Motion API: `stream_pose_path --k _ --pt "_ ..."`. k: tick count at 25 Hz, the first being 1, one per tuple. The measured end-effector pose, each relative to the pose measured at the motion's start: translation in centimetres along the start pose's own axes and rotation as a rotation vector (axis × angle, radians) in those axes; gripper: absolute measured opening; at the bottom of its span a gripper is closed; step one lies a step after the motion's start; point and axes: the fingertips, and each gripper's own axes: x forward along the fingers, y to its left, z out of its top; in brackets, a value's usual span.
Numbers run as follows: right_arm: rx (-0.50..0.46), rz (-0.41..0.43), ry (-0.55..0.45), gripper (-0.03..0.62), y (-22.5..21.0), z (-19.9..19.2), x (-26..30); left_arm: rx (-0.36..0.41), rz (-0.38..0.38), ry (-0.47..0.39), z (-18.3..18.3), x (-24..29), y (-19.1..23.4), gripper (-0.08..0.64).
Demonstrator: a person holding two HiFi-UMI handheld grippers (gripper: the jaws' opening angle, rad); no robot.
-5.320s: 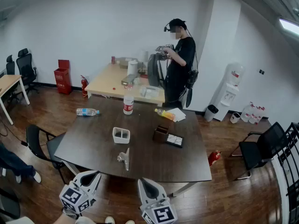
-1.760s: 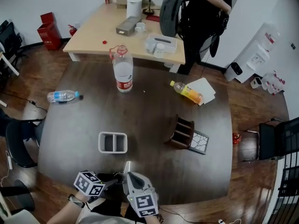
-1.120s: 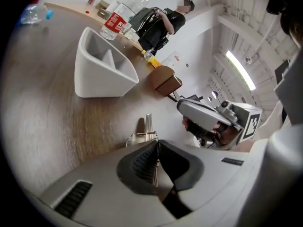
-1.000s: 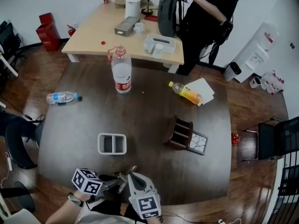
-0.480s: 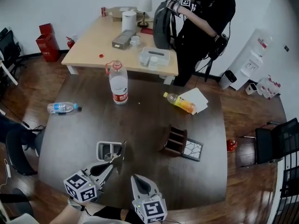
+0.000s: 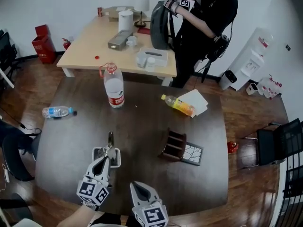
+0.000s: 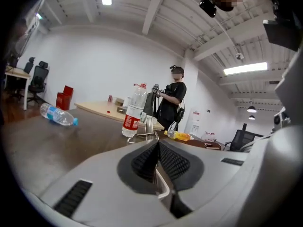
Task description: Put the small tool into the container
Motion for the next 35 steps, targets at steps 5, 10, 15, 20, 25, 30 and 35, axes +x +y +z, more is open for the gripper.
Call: stream_pose_path --k 5,10,15,20,25,30,35 --pt "0.007 -0.009 0.005 0.006 -1.0 -0.2 -0.2 -0.010 0.000 0.037 -2.5 0.3 -0.7 0.006" --pt "0.014 -0.012 0.011 0.006 -1.4 -0.5 -0.1 -0.071 0.029 0.047 -3.7 0.8 0.3 0.006" --pt "0.026 -0.013 0.029 0.006 -1.5 -1.0 0.3 -0.158 0.006 0.040 -3.7 0.6 0.7 0.110" --pt "0.030 -0.007 0.021 0.006 -1.0 -0.5 0.7 -0.063 0.038 0.068 -3.7 -0.8 1.2 0.127" --pt "0.038 0.003 0.008 0.006 -0.6 0.2 1.1 0.207 0.027 0.077 -3.0 -3.3 -0.2 0.087" --pt "-0.002 -0.008 -0.088 0.006 -1.2 2.0 0.7 0.273 -0.082 -0.014 0.8 -4.8 -3.2 0.008" --pt "-0.051 -0.024 -0.121 0.006 -1.2 4.6 -0.5 0.295 -0.148 -0.060 4.4 -5.4 -5.3 0.011"
